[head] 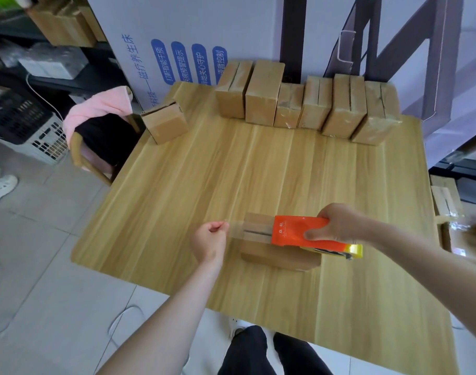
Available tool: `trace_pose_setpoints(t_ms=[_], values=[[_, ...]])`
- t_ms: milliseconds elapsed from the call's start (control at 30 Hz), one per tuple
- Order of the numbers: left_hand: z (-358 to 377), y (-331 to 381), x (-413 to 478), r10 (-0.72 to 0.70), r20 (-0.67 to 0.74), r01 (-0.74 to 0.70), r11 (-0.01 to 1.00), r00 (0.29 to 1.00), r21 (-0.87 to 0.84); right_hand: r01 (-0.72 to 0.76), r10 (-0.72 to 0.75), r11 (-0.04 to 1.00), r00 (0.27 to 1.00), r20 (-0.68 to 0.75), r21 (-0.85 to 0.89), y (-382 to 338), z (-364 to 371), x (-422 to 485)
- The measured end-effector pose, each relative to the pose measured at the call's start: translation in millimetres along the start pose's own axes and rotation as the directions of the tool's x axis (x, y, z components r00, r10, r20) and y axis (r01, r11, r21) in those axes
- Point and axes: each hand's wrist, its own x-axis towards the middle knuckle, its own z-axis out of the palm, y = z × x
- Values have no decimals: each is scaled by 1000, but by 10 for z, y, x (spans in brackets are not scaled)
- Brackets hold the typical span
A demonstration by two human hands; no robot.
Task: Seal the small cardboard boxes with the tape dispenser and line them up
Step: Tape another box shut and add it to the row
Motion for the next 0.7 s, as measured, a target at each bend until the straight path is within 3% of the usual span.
trace_pose_setpoints(t_ms=[433,567,700], values=[[305,-288,40,-183,39,187,965,982,-185,-99,89,982,994,-70,-161,-229,121,14],[369,-335,-24,-152,51,157,980,987,-121,-110,95,974,992,-82,-199,-286,141,-14],[366,-320,-46,-89,98,84,995,991,62,-111,95,974,992,-87,-196,-288,164,-16]])
